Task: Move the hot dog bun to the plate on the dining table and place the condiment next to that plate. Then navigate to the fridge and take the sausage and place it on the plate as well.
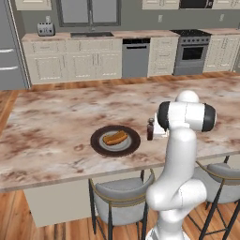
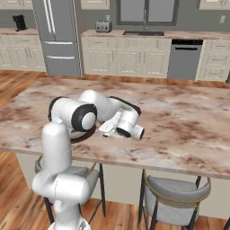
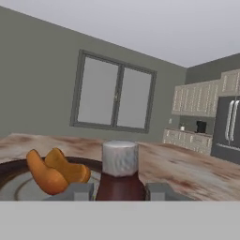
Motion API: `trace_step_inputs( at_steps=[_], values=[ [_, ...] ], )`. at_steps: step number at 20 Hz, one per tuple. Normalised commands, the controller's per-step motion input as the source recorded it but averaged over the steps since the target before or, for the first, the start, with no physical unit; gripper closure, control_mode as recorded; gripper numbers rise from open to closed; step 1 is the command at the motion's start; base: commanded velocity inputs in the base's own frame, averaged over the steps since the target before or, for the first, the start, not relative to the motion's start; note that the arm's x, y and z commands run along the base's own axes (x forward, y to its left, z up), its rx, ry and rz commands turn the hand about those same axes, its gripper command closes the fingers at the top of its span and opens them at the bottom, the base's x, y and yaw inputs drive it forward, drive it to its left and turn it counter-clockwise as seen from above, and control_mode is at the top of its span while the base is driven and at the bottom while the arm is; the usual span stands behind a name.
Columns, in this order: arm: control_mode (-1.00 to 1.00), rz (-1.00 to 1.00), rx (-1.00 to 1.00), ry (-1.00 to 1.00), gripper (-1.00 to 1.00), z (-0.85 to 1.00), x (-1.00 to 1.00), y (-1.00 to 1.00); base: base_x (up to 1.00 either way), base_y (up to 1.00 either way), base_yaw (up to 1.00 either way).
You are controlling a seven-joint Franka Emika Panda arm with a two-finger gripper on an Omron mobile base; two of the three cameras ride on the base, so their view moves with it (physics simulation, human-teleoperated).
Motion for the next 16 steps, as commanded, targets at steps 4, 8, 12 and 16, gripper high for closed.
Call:
trace_step_inputs(
  at_steps=[4, 8, 12, 16],
  values=[
    [-1.0, 0.02, 0.0, 0.04, 1.0, -0.26, 0.15, 0.13, 0.0, 0.0, 0.0],
    [-1.0, 0.0, 0.0, 0.0, 1.0, -0.31, 0.02, 0.22, 0.0, 0.0, 0.0],
    [-1.0, 0.0, -0.02, 0.0, 1.0, -0.34, 0.0, 0.2, 0.0, 0.0, 0.0],
    [-1.0, 0.0, -0.02, 0.0, -1.0, -0.23, 0.0, 0.12, 0.0, 0.0, 0.0]
  ],
)
